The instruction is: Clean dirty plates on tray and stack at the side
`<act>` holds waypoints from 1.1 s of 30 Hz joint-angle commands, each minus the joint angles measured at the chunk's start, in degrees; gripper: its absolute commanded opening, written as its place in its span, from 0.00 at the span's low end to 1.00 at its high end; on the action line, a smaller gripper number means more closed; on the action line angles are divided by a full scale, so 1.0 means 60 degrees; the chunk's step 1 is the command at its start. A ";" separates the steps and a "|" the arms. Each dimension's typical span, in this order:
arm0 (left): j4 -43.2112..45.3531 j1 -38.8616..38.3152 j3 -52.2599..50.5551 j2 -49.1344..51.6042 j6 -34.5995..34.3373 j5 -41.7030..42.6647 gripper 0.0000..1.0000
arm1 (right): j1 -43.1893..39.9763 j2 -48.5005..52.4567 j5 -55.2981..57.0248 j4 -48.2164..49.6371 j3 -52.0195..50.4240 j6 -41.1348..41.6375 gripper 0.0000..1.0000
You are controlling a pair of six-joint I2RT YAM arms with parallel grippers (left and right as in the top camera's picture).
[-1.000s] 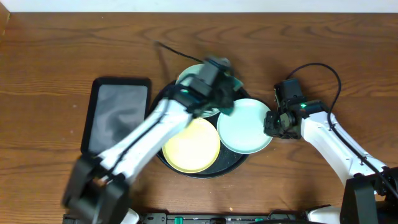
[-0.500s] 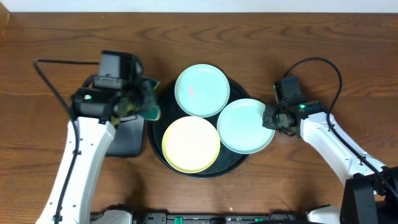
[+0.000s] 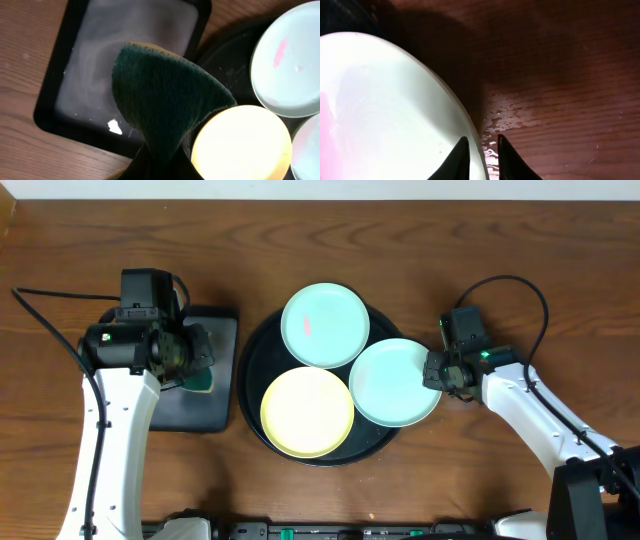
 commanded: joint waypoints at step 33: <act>-0.0412 0.0040 0.0066 -0.0568 -0.0098 -0.0954 0.07 | -0.1406 -0.2135 -0.3807 0.0685 0.0091 -0.0878 0.01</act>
